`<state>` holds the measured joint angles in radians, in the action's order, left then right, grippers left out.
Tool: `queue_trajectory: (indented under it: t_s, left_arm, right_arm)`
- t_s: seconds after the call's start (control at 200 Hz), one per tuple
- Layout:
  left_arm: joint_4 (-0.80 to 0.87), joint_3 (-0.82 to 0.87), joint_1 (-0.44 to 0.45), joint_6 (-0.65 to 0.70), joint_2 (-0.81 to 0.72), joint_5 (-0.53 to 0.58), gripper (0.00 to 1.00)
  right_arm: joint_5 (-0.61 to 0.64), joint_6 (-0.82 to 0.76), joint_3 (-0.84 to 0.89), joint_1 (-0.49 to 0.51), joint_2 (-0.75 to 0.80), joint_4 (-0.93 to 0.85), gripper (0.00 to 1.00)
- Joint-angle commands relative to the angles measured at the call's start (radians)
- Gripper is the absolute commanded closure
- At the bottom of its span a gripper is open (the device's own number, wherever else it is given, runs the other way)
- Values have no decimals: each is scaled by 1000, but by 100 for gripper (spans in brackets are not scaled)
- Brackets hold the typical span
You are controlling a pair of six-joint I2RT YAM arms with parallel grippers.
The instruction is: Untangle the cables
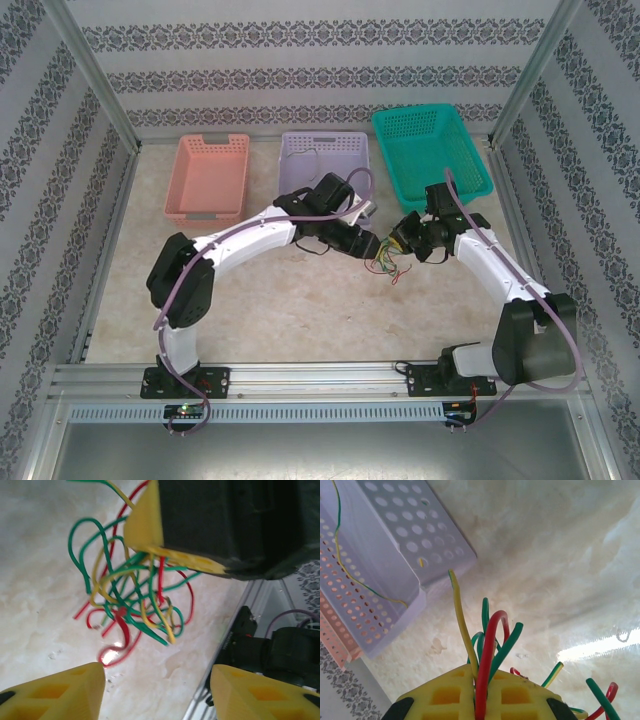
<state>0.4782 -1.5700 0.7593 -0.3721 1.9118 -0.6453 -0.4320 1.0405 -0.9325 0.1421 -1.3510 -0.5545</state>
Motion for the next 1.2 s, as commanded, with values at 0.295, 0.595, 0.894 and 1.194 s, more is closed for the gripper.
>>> queue_trajectory:
  t_s: [0.295, 0.595, 0.894, 1.194]
  left_arm:
    - [34, -72, 5, 64, 83, 45, 100]
    - [116, 75, -13, 54, -108, 156, 100]
    - [105, 251, -105, -65, -310, 278, 100]
    - [94, 269, -131, -163, -344, 248, 100]
  right_arm:
    - [-52, 13, -29, -4, 0, -53, 100]
    - [38, -105, -40, -160, -10, -105, 97]
    - [99, -106, -53, -215, -79, -54, 96]
    - [62, -47, -66, -148, -125, 5, 76]
